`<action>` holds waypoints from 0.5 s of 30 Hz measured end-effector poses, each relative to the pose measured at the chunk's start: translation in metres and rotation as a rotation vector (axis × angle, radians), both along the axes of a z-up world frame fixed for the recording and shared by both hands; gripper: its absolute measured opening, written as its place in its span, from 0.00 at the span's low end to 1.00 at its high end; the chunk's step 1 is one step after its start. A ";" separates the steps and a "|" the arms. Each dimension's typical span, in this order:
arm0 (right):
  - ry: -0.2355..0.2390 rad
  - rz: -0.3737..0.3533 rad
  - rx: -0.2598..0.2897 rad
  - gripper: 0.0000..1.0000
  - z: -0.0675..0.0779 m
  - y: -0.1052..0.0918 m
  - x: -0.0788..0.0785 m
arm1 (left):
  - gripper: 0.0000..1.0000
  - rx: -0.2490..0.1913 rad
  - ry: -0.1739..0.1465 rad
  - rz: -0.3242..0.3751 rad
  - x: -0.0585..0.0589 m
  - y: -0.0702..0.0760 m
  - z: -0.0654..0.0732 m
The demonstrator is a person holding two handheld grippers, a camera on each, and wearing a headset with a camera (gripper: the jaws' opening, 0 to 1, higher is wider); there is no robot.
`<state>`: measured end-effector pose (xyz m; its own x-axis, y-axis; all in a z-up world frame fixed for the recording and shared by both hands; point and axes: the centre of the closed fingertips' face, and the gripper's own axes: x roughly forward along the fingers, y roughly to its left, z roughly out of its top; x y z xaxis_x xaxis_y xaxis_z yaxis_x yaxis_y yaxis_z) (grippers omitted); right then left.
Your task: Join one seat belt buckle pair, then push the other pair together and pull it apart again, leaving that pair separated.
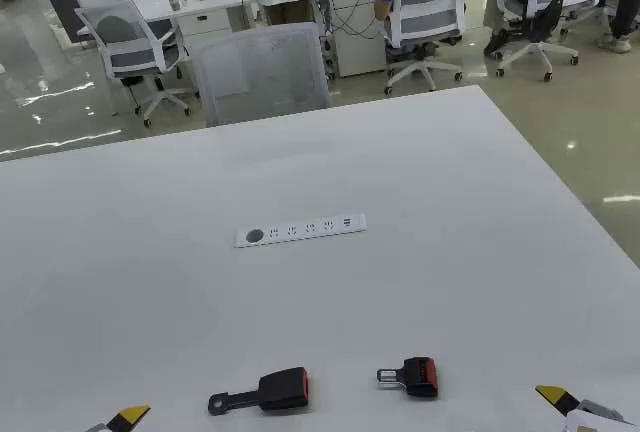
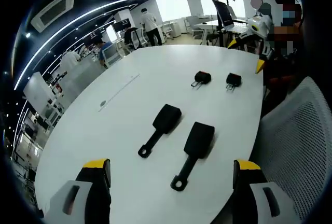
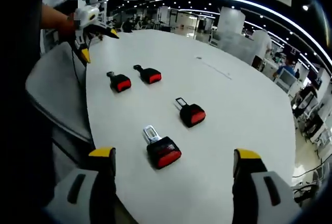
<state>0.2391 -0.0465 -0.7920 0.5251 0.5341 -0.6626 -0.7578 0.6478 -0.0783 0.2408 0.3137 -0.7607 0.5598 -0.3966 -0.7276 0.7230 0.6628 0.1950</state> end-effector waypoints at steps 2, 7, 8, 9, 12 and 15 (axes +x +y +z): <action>0.005 0.010 -0.013 0.97 -0.002 0.000 0.000 | 1.00 -0.003 -0.001 0.004 0.000 0.000 0.000; -0.002 0.023 -0.016 0.97 0.004 0.006 0.005 | 1.00 -0.007 -0.003 0.006 0.001 -0.002 0.001; -0.004 0.025 -0.018 0.96 0.004 0.006 0.005 | 1.00 -0.008 -0.003 0.005 0.001 -0.002 0.000; -0.008 0.032 -0.018 0.95 0.006 0.007 0.007 | 1.00 -0.006 -0.004 0.003 0.000 -0.003 0.001; -0.008 0.044 -0.018 0.91 0.006 0.008 0.008 | 1.00 -0.006 -0.007 0.005 0.000 -0.003 0.001; -0.016 0.054 -0.027 0.90 0.005 0.009 0.007 | 1.00 -0.004 -0.008 0.010 -0.002 -0.001 0.002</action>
<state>0.2458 -0.0378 -0.7868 0.5066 0.5438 -0.6691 -0.7901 0.6034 -0.1079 0.2389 0.3132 -0.7592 0.5694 -0.3942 -0.7214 0.7150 0.6705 0.1979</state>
